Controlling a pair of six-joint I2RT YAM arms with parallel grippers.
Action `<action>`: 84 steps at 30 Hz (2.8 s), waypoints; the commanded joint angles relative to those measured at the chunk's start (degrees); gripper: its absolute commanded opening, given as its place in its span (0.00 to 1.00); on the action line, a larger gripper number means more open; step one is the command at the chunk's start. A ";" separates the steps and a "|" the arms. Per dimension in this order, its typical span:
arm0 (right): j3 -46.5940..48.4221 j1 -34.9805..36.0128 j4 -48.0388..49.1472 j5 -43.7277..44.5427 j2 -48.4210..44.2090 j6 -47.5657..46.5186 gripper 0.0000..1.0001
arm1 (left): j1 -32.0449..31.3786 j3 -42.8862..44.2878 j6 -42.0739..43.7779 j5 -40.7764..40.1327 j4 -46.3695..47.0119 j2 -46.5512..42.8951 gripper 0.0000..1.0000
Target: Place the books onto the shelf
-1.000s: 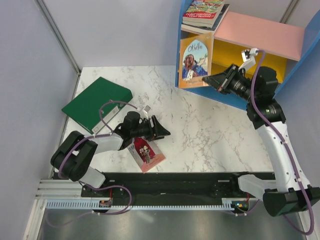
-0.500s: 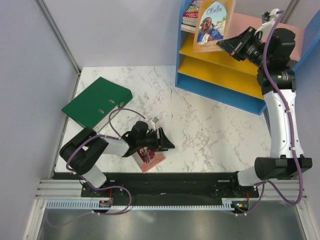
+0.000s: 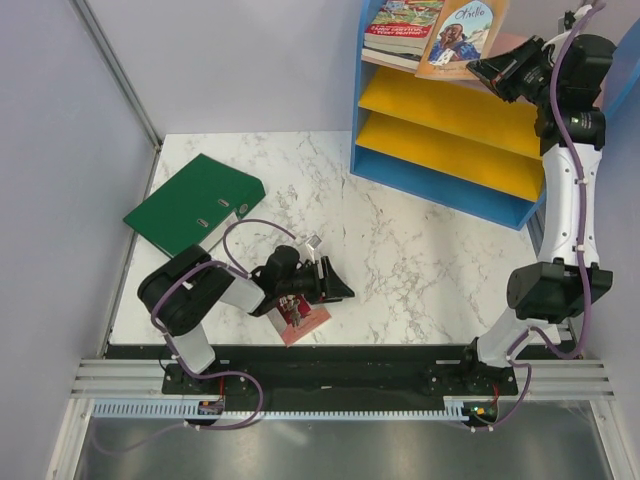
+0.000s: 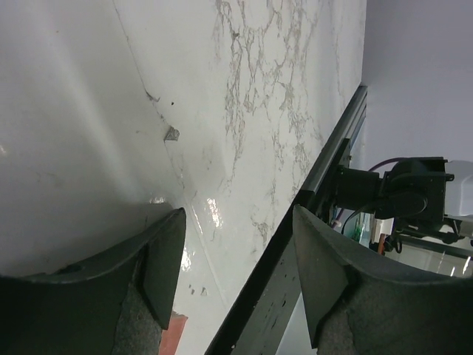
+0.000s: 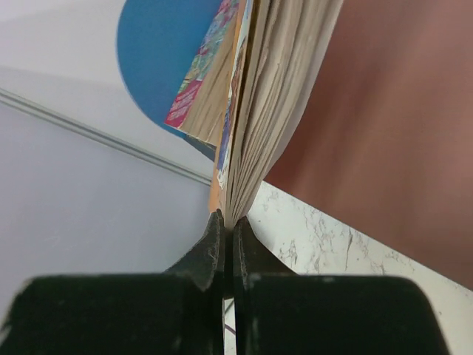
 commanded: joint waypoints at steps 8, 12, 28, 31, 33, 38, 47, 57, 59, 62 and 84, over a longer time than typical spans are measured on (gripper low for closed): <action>3.41 -3.58 3.17 -0.39 1.63 4.35 0.00 | -0.45 -1.69 0.00 -1.13 1.43 2.64 0.67; 3.06 -4.81 4.05 -1.54 2.33 5.58 0.00 | -0.45 -1.69 0.00 -1.05 1.43 3.00 0.67; 2.97 -5.52 4.93 -3.82 6.90 9.36 0.04 | -0.45 -1.69 0.00 -0.96 1.87 3.35 0.67; 2.80 -5.43 4.93 -3.03 6.82 9.62 0.04 | -0.45 -1.78 -0.09 -0.96 1.96 3.35 0.67; 2.79 -5.43 5.02 -2.68 6.81 9.97 0.05 | -0.45 -1.78 -0.09 -0.96 1.96 3.35 0.67; 2.71 -5.43 5.46 -1.89 6.99 11.20 0.06 | -0.45 -1.96 -0.09 -1.05 2.04 3.17 0.67; 1.56 -5.25 5.99 -0.57 7.52 11.56 0.25 | -0.45 -2.48 -0.18 -0.87 3.10 3.00 0.67; -0.36 -5.16 5.99 -0.57 6.55 10.59 0.64 | -0.45 -2.57 -0.35 -0.78 3.36 3.17 0.67; -0.89 -5.16 5.29 -0.40 5.85 9.98 0.73 | -0.45 -2.66 -0.44 -0.78 3.36 3.08 0.67; -0.46 -5.34 1.69 0.83 4.97 7.52 0.94 | -0.45 -2.92 -0.35 -0.61 3.45 2.73 0.67; -53.24 -0.96 -11.95 12.01 -37.89 -19.91 0.98 | 0.95 8.77 -2.44 -23.78 -58.55 -25.36 0.70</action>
